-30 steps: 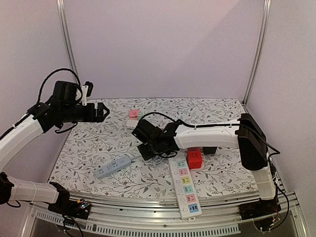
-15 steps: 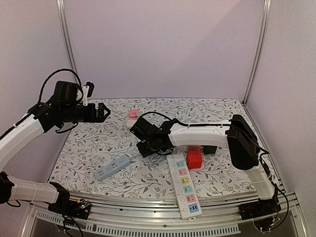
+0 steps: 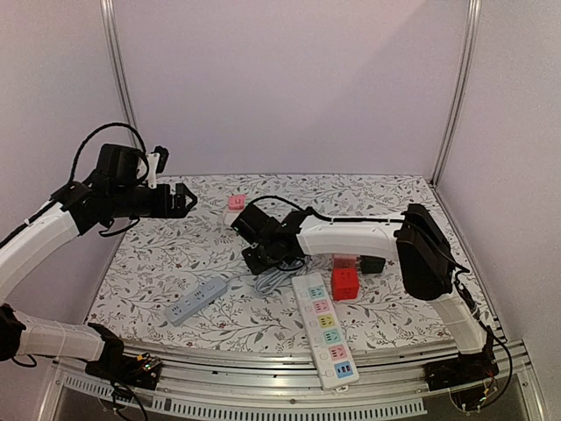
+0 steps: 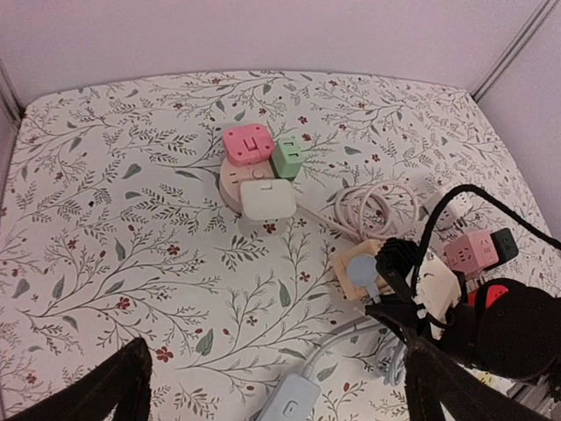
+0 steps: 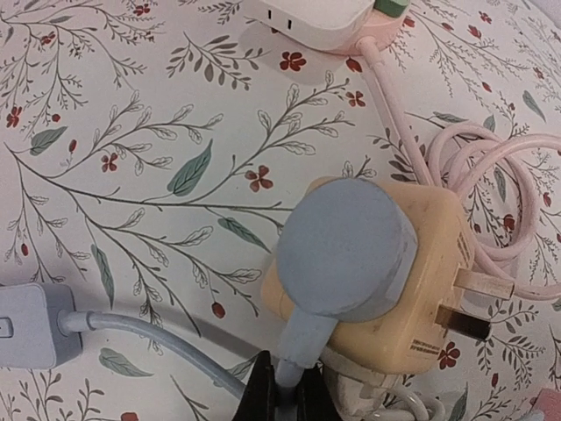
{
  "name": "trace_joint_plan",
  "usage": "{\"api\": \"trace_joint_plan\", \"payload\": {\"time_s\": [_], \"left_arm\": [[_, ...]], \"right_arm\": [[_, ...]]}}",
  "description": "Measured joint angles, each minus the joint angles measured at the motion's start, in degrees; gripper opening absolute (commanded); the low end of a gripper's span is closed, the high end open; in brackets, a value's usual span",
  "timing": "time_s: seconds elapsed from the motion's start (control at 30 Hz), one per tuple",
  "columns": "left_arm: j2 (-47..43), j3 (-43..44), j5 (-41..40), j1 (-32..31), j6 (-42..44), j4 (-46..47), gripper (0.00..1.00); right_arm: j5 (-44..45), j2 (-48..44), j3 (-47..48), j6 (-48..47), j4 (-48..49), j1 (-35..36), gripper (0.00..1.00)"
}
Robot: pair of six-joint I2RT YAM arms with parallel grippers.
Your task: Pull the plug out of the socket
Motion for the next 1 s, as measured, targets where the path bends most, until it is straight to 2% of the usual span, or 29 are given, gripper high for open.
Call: {"api": "trace_joint_plan", "payload": {"time_s": [0.27, 0.6, 0.77, 1.0], "left_arm": [[0.00, 0.00, 0.52, 0.00, 0.00, 0.00, 0.99], [0.02, 0.00, 2.62, 0.02, 0.02, 0.11, 0.99], [0.52, 0.00, 8.37, -0.02, 0.59, 1.33, 0.99], [1.88, -0.81, 18.97, -2.40, 2.40, 4.55, 0.99]], "right_arm": [[-6.47, -1.01, -2.14, -1.68, 3.76, -0.48, 0.00], [-20.61, -13.62, -19.21, -4.72, 14.69, -0.70, 0.00], [-25.81, -20.20, -28.79, -3.54, 21.92, -0.63, 0.00], [-28.24, -25.27, -38.34, 0.68, 31.52, -0.61, 0.00]]}}
